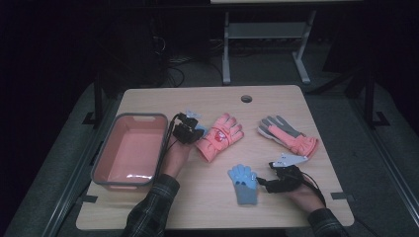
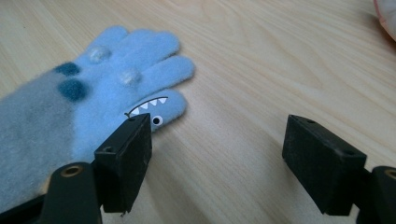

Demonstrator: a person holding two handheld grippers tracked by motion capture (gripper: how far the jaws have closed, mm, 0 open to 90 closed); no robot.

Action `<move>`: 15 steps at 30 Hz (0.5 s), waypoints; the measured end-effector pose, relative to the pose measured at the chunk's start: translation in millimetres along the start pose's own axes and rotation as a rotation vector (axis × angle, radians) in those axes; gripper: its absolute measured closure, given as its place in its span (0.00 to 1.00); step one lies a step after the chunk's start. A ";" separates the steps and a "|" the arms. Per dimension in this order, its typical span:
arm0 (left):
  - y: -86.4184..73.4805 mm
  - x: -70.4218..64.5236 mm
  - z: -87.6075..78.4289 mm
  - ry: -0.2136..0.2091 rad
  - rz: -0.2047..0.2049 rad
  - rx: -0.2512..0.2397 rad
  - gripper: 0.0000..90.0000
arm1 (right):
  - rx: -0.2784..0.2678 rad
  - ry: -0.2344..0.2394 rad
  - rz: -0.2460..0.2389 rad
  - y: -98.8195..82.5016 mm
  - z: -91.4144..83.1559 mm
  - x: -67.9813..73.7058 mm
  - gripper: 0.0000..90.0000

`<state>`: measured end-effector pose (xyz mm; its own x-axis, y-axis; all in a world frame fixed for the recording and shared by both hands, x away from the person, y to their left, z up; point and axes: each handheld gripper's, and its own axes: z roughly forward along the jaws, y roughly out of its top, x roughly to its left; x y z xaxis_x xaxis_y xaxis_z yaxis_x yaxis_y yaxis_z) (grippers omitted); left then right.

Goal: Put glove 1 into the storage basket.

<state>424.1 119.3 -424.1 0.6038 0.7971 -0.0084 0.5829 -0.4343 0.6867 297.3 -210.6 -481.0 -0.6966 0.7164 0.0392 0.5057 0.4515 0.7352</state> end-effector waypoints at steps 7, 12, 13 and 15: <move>-3.0 -3.7 14.2 -0.040 -0.009 0.035 1.00 | 0.001 0.001 -0.002 0.1 0.1 0.0 0.26; -1.4 -19.7 20.6 -0.078 0.005 0.032 1.00 | -0.002 0.001 0.001 0.3 0.9 0.6 0.25; -1.4 -19.7 20.6 -0.078 0.005 0.032 1.00 | -0.002 0.001 0.002 0.3 0.9 0.6 0.25; -0.6 -28.4 25.3 -0.098 0.017 0.035 1.00 | -0.002 0.001 0.002 0.3 0.9 0.6 0.25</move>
<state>420.4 86.4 -442.6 0.6629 0.7455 -0.0691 0.5896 -0.4630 0.6619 297.4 -209.5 -481.4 -0.6962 0.7166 0.0411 0.5059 0.4492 0.7364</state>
